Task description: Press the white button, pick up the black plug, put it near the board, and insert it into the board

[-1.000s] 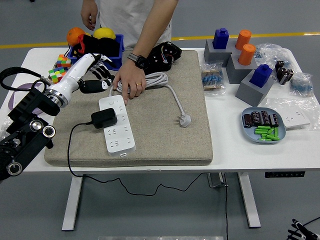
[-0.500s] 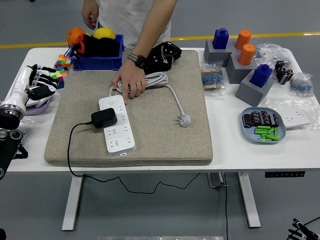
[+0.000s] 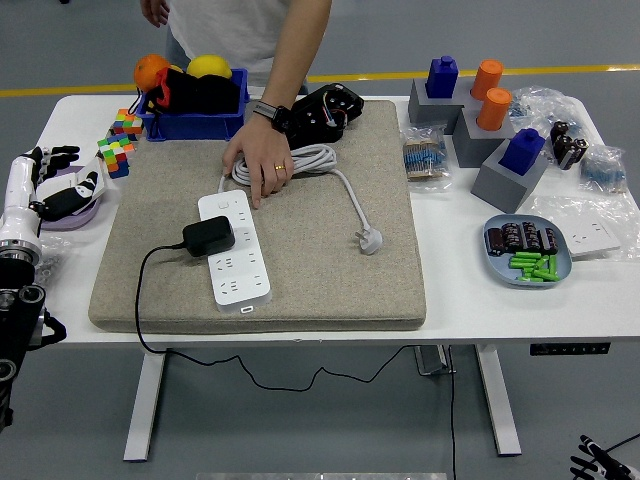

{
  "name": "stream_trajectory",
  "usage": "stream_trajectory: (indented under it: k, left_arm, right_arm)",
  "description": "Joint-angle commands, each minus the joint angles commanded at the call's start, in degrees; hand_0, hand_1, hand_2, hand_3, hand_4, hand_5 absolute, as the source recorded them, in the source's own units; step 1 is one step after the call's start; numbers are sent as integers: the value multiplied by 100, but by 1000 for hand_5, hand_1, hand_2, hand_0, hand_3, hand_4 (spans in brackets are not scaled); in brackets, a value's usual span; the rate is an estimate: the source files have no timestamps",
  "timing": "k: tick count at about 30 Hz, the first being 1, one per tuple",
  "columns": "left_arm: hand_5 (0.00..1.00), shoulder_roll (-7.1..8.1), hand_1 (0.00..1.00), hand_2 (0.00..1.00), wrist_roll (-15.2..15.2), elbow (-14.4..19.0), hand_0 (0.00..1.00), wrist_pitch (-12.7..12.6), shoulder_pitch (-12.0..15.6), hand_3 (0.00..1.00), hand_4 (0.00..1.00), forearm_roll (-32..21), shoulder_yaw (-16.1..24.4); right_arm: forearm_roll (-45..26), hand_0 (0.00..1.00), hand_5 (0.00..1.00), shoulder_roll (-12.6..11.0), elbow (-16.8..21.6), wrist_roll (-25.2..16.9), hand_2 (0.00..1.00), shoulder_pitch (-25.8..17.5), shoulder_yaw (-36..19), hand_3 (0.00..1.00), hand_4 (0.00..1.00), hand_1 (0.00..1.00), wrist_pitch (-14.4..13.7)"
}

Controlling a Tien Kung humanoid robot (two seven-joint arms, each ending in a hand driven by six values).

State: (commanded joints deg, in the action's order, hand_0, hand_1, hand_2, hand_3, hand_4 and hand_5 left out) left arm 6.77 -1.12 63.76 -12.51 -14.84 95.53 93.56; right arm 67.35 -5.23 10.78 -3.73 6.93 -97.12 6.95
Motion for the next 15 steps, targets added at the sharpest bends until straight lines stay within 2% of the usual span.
stream_trajectory:
  k: [15]
  left_arm:
    - [2, -38, 786, 720, -93, 162, 804, -57, 90, 644, 702, -63, 331]
  right_arm:
    - [-72, 719, 475, 43, 32, 19, 550, 40, 62, 644, 721, 601, 29]
